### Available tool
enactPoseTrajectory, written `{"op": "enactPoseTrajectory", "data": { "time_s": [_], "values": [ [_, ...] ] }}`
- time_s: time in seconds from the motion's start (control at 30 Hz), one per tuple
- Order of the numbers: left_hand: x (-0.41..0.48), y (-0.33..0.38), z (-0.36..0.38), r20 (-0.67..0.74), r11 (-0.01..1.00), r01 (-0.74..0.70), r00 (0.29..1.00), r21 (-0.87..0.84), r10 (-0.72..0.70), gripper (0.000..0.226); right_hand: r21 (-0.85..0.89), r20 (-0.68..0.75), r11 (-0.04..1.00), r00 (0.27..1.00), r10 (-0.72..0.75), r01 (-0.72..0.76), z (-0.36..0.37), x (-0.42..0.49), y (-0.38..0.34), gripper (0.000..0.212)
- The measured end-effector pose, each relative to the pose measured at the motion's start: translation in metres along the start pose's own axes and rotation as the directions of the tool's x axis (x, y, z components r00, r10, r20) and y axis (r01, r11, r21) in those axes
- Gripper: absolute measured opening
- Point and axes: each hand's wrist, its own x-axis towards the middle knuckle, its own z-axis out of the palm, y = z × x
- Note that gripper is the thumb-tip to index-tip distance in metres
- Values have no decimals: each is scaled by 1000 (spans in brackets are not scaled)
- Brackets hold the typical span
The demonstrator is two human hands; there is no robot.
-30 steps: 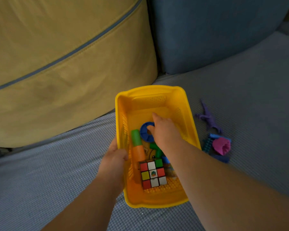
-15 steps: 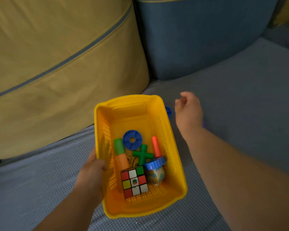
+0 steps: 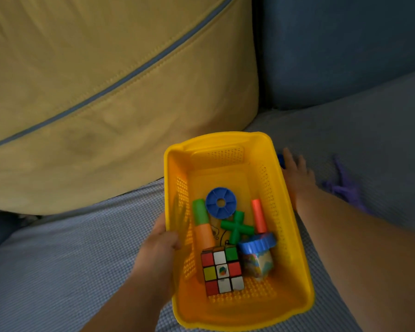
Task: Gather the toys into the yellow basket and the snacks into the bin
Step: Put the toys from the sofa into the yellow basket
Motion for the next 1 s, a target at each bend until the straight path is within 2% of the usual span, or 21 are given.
{"op": "enactPoseTrajectory", "data": {
  "time_s": [0.07,0.13,0.2,0.23,0.27,0.3,0.37,0.4,0.47,0.57,0.63,0.73,0.8,1.0],
  "values": [
    [4,0,-2,-1,1000,10,1000,0,-10,55,57,17,998,1000,9,-10,0,5,-1,81],
    [7,0,-3,-4,1000,9,1000,3,-9,54,76,4,997,1000,-3,3,-1,6,0,70],
    [6,-1,-3,-2,1000,7,1000,1,-7,56,96,-120,995,993,7,5,0,4,2,53],
    [5,0,-1,1,1000,8,1000,-6,-8,57,181,-246,983,967,60,-15,-1,2,4,50],
    [3,1,0,5,1000,12,1000,-15,-12,57,307,-390,951,909,145,-20,-5,-2,5,49],
    [0,2,3,6,1000,14,1000,-22,-14,56,421,-533,907,814,230,19,-13,-6,5,51],
    [-5,4,10,13,1000,10,1000,-20,-9,55,498,-739,846,605,297,193,-35,-20,-1,55],
    [-7,4,14,21,1000,9,1000,-24,-9,55,470,-802,833,535,265,292,-46,-28,-7,56],
    [-11,6,24,29,1000,3,1000,-21,-3,55,344,-872,827,479,106,444,-64,-46,-25,56],
    [-23,10,42,30,1000,-1,1000,12,1,57,69,-823,874,523,-223,481,-65,-74,-43,56],
    [-29,12,50,35,999,-15,999,38,13,59,-66,-722,905,606,-334,420,-51,-77,-43,57],
    [-39,17,57,82,999,-34,996,36,31,59,-86,-606,950,741,-289,300,-34,-84,-35,62],
    [-43,15,55,103,998,-45,994,31,42,59,-63,-546,970,806,-230,234,-26,-87,-32,66],
    [-52,10,52,174,999,-50,984,11,47,61,-76,-402,985,899,-172,154,-13,-94,-27,64]
  ]
}}
